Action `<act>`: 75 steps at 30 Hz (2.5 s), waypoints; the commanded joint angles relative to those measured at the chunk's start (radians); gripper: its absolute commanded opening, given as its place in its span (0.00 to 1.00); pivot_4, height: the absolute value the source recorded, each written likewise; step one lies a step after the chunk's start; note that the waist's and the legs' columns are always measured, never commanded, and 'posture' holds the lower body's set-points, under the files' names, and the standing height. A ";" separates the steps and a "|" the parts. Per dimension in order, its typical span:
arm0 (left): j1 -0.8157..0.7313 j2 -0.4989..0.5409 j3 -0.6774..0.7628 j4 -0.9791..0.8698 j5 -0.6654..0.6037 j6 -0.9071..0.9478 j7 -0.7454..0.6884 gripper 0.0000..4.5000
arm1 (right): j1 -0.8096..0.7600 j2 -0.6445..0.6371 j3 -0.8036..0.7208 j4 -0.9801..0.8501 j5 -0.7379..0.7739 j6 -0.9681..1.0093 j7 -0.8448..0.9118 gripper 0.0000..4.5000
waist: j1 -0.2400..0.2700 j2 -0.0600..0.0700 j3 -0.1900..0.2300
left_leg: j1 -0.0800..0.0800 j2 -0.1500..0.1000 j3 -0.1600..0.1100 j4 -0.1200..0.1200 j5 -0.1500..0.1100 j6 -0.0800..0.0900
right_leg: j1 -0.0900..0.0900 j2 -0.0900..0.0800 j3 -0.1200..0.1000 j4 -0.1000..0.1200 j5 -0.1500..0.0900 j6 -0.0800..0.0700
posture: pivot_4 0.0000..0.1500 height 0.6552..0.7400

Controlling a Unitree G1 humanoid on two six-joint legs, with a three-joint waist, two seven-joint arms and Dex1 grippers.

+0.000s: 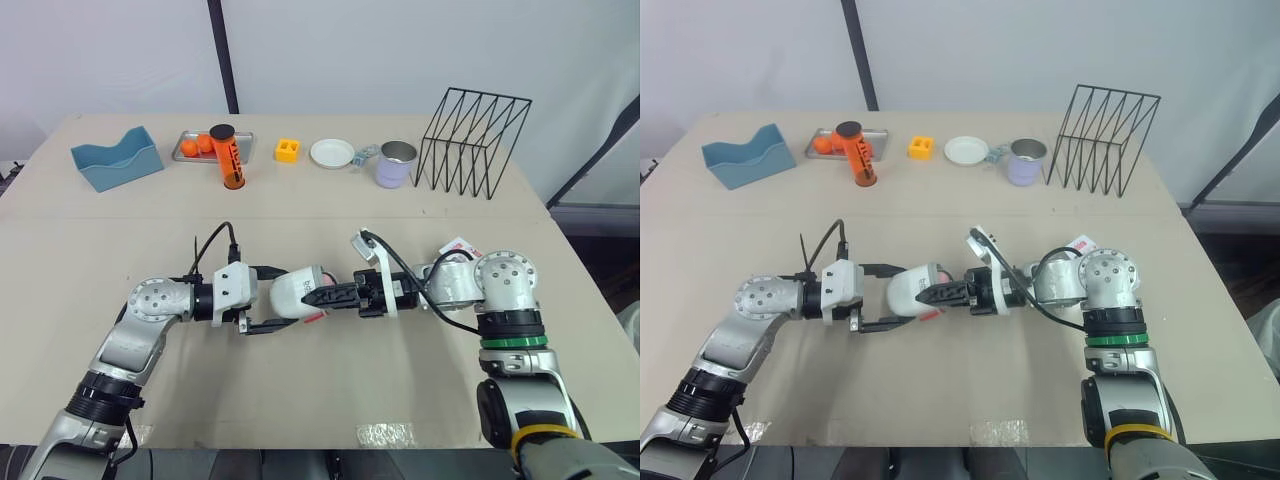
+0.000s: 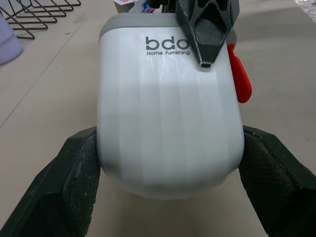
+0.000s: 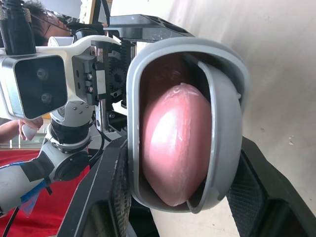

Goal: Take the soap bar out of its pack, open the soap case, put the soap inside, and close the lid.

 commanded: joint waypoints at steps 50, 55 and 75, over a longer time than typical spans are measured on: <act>-0.099 -0.092 -0.094 -0.248 -0.138 0.506 0.183 1.00 | -0.449 -0.503 0.936 -0.453 -1.331 -0.895 1.163 0.44 | 0.003 0.002 0.002 | -0.005 -0.001 -0.003 0.001 0.001 0.000 | -0.004 -0.003 -0.003 -0.001 0.000 0.000 | 1.00 1.00; -0.097 -0.100 -0.109 -0.236 -0.109 0.469 0.193 1.00 | -0.446 -0.486 0.928 -0.439 -1.346 -0.894 1.182 0.44 | 0.003 0.002 0.002 | -0.005 -0.001 -0.004 0.001 0.001 0.000 | -0.004 -0.003 -0.004 -0.001 0.000 0.000 | 1.00 1.00; -0.072 -0.129 -0.103 -0.217 -0.097 0.476 0.236 1.00 | -0.421 -0.435 0.883 -0.416 -1.416 -0.898 1.233 0.44 | 0.003 0.002 0.002 | -0.004 -0.001 -0.005 0.002 0.001 -0.001 | -0.002 -0.003 -0.006 0.000 0.000 0.000 | 1.00 1.00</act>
